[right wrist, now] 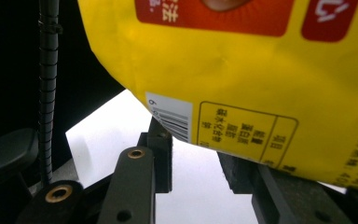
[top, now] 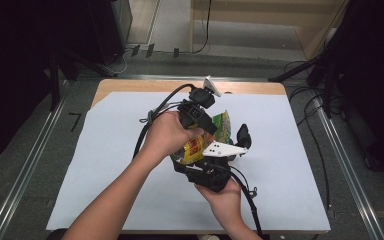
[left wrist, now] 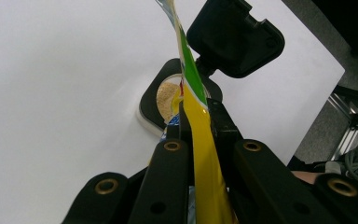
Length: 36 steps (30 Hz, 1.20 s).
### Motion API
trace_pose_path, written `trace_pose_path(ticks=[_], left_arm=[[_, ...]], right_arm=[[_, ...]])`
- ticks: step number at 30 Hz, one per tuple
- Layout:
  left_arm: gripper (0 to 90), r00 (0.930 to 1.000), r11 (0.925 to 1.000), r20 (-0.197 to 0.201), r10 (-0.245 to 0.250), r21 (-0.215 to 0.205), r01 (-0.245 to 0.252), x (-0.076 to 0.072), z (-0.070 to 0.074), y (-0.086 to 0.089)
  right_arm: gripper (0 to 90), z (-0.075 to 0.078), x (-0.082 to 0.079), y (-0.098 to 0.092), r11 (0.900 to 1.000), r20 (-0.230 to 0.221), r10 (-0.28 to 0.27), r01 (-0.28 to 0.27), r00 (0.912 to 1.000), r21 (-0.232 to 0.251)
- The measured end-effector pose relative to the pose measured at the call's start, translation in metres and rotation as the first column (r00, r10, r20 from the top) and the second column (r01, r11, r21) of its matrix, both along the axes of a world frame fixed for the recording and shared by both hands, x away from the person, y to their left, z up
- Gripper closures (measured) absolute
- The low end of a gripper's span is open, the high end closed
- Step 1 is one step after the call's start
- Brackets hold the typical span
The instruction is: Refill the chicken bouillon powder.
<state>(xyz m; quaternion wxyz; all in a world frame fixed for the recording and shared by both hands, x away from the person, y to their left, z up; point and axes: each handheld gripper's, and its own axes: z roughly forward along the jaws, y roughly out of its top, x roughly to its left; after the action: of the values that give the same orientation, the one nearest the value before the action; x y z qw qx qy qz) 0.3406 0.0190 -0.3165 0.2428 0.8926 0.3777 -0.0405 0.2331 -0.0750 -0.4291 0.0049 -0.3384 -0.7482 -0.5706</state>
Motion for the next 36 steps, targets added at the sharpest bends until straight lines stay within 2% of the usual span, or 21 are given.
trace_pose_path(ticks=[8,36], left_arm=[[87.9,1.0,1.0,-0.002,0.0,-0.005,0.0,-0.001,-0.002,0.0],[87.4,0.9994,0.9996,-0.022,-0.025,0.013,0.026,0.004,-0.005,-0.011]], right_arm=[[69.5,-0.001,0.0,0.0,1.0,0.01,0.003,-0.003,0.9999,-0.02],[69.5,-0.001,0.002,-0.009,1.0,-0.02,-0.009,0.008,0.9998,-0.028]])
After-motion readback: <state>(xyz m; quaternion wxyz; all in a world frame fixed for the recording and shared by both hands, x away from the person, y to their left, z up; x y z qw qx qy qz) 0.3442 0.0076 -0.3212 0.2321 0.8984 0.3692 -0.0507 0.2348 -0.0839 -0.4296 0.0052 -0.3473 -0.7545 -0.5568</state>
